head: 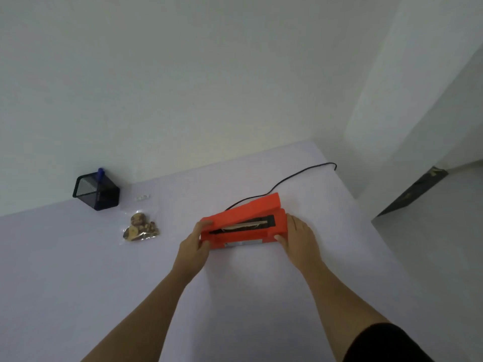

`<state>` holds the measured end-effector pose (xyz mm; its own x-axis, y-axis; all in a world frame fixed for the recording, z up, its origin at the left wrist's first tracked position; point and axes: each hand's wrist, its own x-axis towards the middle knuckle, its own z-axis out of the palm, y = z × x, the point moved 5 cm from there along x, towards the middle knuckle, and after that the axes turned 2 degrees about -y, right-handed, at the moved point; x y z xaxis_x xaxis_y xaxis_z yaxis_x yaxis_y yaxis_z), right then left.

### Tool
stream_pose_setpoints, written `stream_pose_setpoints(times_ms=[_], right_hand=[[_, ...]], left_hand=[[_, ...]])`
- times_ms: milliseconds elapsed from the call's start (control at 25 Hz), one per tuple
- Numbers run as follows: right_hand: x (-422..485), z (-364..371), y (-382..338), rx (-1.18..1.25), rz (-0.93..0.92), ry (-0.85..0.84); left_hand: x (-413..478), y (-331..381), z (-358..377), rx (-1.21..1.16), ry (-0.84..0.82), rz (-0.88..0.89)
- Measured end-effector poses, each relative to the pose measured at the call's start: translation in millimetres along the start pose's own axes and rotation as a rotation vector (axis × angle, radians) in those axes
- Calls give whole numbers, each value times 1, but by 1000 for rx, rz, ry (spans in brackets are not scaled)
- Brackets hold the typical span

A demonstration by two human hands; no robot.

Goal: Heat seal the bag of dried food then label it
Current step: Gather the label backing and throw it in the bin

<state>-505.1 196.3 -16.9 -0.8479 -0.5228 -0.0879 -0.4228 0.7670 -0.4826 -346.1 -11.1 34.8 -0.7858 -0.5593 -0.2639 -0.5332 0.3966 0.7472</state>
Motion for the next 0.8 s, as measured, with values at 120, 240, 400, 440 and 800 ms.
stream_pose_setpoints(times_ms=[120,240,400,440,800], right_hand=[[46,-1,-8,16,-40,-1],[96,-1,-18,14,-59,-1],[153,0,-32,-13,-91,12],[166,1,-35,-20,-91,12],[224,7,-47,-92,-76,-7]], left_hand=[[36,0,-4,-36,132,6],[80,1,-16,-75,201,-13],[132,8,-30,-107,235,-40],[144,9,-33,-98,236,-39],[193,12,-43,-82,186,-31]])
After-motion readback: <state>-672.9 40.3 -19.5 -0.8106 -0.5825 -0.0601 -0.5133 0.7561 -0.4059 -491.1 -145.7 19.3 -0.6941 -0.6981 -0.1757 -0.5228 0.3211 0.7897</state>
